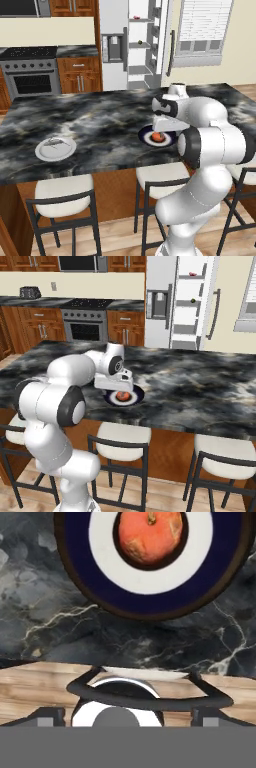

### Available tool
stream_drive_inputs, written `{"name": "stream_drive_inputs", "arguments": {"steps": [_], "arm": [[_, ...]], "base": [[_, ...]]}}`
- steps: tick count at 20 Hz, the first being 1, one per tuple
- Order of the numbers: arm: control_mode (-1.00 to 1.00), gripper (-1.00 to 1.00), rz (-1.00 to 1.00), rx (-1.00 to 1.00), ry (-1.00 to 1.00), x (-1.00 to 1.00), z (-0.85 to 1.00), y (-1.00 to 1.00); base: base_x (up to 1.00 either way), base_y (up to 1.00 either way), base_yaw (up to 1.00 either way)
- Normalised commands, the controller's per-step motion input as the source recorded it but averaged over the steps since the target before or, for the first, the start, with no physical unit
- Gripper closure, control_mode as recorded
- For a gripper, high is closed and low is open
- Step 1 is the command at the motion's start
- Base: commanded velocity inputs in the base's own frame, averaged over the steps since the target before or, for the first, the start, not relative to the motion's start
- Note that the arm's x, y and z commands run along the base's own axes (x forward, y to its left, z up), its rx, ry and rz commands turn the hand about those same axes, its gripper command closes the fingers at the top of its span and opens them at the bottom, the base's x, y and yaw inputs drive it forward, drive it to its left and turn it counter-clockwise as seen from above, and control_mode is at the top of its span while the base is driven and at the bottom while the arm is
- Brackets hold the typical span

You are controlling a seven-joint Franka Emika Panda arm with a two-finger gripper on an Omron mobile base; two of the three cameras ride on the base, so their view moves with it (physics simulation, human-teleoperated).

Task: Transport the fish and squash to the fridge. Place the fish on the rack containing meat and place the squash on the rack containing the vegetable, ensuring meats and vegetables are on different racks.

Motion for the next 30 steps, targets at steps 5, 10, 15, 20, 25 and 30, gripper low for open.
{"name": "stream_drive_inputs", "arguments": {"steps": [5,10,15,20,25,30], "arm": [[-1.0,-1.0,0.0,0.0,0.0,0.46,-0.39,0.0],[-1.0,-1.0,0.0,0.0,0.04,0.58,-0.26,0.0],[-1.0,-1.0,0.0,0.0,0.01,0.39,-0.17,-0.04],[-1.0,-1.0,0.0,0.0,0.02,0.29,-0.15,-0.13],[-1.0,-1.0,0.0,0.0,0.02,0.26,-0.22,-0.02],[-1.0,-1.0,0.0,0.0,0.02,0.11,-0.2,0.0]], "base": [[0.0,0.0,0.0],[0.0,0.0,0.0],[0.0,0.0,0.0],[0.0,0.0,0.0],[0.0,0.0,0.0],[0.0,0.0,0.0]]}}
